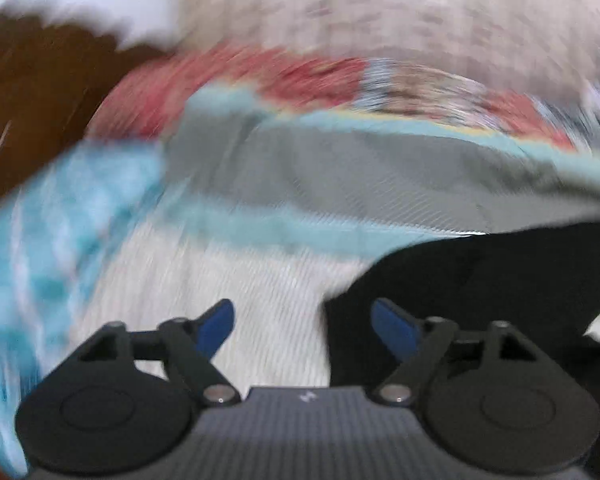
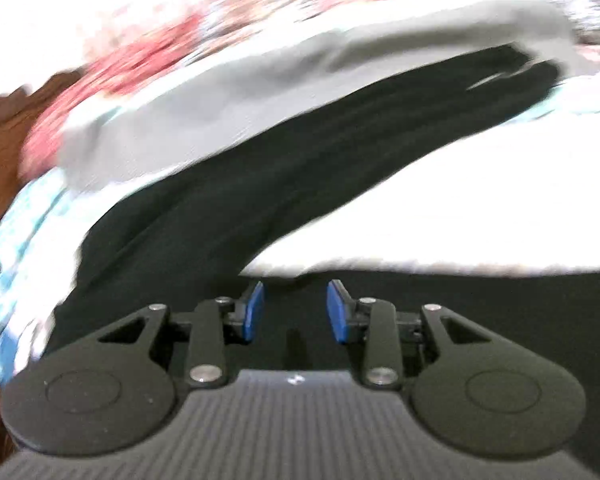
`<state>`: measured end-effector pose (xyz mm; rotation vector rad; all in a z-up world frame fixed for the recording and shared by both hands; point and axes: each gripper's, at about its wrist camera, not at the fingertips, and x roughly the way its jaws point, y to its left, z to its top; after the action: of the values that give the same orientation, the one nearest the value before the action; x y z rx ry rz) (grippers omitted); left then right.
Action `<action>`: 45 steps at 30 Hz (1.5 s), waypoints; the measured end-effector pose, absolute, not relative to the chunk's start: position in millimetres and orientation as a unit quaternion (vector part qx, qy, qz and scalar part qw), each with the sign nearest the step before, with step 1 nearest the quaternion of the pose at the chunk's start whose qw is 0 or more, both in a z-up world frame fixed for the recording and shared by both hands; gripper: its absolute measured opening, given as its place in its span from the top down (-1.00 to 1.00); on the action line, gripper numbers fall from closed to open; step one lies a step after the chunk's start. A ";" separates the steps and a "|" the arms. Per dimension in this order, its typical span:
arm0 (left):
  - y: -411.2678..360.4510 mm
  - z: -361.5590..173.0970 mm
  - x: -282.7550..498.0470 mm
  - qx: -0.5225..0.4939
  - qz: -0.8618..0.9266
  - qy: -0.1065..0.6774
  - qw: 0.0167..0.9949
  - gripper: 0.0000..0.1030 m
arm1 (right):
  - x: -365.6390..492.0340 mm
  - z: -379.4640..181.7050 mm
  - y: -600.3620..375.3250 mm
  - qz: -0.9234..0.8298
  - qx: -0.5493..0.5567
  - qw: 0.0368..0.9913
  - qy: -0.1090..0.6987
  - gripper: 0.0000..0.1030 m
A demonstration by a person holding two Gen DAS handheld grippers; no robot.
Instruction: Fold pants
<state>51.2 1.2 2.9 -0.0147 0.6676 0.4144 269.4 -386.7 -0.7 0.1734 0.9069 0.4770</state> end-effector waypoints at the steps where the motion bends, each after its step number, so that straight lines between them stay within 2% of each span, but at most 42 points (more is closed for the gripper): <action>1: -3.2 -1.5 79.0 0.021 0.180 0.330 0.927 -0.64 | 291.8 6.6 -395.5 0.207 0.090 0.875 0.428 0.24; 3: -9.7 -16.9 128.2 0.055 0.142 0.341 0.928 -0.82 | 336.5 18.6 -409.9 0.168 0.103 0.887 0.418 0.24; 4: -11.5 -27.3 150.1 0.065 0.130 0.346 0.927 -0.84 | 355.3 21.0 -417.1 0.149 0.110 0.890 0.416 0.24; 9: -8.0 -80.0 224.5 0.073 0.104 0.386 0.914 -0.82 | 479.1 19.6 -438.1 0.068 0.166 0.894 0.410 0.23; 10: -6.3 -87.9 230.7 0.067 0.101 0.390 0.913 -0.76 | 503.5 15.0 -438.9 0.049 0.168 0.896 0.409 0.23; 12: -1.6 -101.8 241.4 0.060 0.092 0.401 0.909 -0.28 | 531.8 1.2 -440.3 0.022 0.166 0.898 0.407 0.20; 14: 2.6 -114.2 246.5 0.054 0.075 0.420 0.903 -0.09 | 570.7 -11.5 -437.5 -0.009 0.163 0.900 0.405 0.17; 16: 0.6 -123.8 247.5 0.060 0.065 0.425 0.901 -0.09 | 603.0 -23.6 -426.5 -0.030 0.172 0.892 0.417 0.15; 19: 0.3 -130.8 242.8 0.075 0.073 0.410 0.906 -0.36 | 641.4 -47.5 -415.7 -0.059 0.181 0.882 0.431 0.14; 20: 3.0 -131.7 242.1 0.073 0.079 0.408 0.906 -0.51 | 650.6 -53.5 -411.0 -0.064 0.181 0.882 0.431 0.12; 21: 6.7 -132.1 242.7 0.067 0.079 0.408 0.907 -0.53 | 660.3 -59.4 -405.2 -0.072 0.178 0.883 0.429 0.09; 22: 7.9 -131.2 247.6 0.060 0.077 0.409 0.907 -0.53 | 667.8 -63.6 -401.6 -0.079 0.173 0.884 0.426 -0.04; 23: 9.3 -131.2 246.9 0.056 0.075 0.408 0.908 -0.47 | 672.9 -66.7 -401.0 -0.087 0.164 0.886 0.426 -0.20; 26: 2.6 -132.3 242.1 0.059 0.052 0.401 0.913 0.53 | 690.9 -81.9 -400.3 -0.117 0.125 0.881 0.440 -0.29; 27: -2.6 -132.0 243.3 0.077 0.055 0.397 0.913 0.66 | 693.4 -87.4 -404.2 -0.130 0.114 0.878 0.446 -0.26; 28: -9.0 -133.0 241.5 0.097 0.055 0.392 0.913 0.69 | 696.4 -95.7 -402.6 -0.144 0.107 0.874 0.453 -0.04; 29: -13.0 -133.5 240.2 0.109 0.057 0.388 0.914 0.72 | 696.4 -101.3 -401.1 -0.153 0.100 0.872 0.455 0.51; 31: -14.0 -130.9 238.8 0.110 0.063 0.383 0.915 0.74 | 681.4 -101.4 -412.2 -0.147 0.098 0.878 0.446 0.74; 38: -18.4 -84.4 212.5 0.107 0.093 0.332 0.933 0.75 | 604.9 -30.6 -479.8 -0.108 0.198 0.899 0.375 0.77; 45: -38.0 -39.5 141.2 0.107 0.103 0.289 0.946 0.75 | 517.6 30.1 -529.3 -0.073 0.259 0.904 0.333 0.77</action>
<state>141.2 -37.9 -39.5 0.2178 0.5886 0.2098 517.6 -529.3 30.1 0.5349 0.6890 -0.1509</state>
